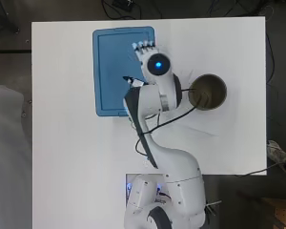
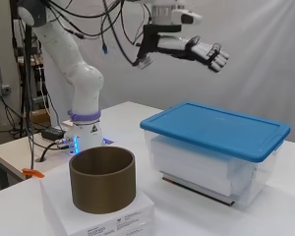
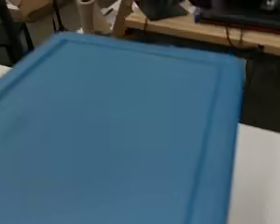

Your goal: Teleoperate dual arm-hand system to remove items from a box

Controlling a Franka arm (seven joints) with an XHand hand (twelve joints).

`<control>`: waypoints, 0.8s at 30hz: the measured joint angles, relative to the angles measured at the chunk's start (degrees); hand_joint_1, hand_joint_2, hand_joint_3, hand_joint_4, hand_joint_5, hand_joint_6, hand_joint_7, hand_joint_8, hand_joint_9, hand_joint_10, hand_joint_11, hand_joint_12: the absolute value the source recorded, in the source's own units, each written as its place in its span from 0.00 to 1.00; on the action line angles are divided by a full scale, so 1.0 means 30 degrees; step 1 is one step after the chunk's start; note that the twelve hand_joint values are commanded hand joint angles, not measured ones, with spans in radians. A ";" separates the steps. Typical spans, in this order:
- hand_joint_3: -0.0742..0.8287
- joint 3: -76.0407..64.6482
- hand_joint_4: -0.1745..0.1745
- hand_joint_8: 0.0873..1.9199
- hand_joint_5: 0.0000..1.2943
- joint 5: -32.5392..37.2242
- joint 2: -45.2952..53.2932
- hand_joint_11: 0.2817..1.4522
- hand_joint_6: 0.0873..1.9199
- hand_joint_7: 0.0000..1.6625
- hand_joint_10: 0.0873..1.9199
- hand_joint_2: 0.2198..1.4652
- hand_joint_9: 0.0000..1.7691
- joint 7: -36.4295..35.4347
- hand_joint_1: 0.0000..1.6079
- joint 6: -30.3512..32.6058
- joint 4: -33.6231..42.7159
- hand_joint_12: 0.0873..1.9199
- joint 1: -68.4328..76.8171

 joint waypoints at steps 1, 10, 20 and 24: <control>0.08 0.0625 0.44 0.00 0.11 0.0017 0.0330 0.11 0.00 0.14 0.00 0.50 0.16 0.0238 0.01 0.0048 0.0226 0.00 0.0276; 0.10 0.2936 0.34 0.00 0.07 -0.0174 0.1024 0.09 0.00 0.10 0.00 0.54 0.13 0.2463 0.00 0.0994 -0.2718 0.00 -0.0488; 0.09 0.9027 0.13 0.00 0.00 -0.1415 -0.1579 0.07 0.00 0.02 0.00 0.59 0.08 0.6038 0.01 0.1851 -0.9224 0.00 -0.5724; 0.08 0.8919 0.14 0.00 0.00 -0.2479 -0.1797 0.07 0.00 0.02 0.00 0.57 0.08 0.7363 0.01 0.2588 -1.1619 0.00 -0.6931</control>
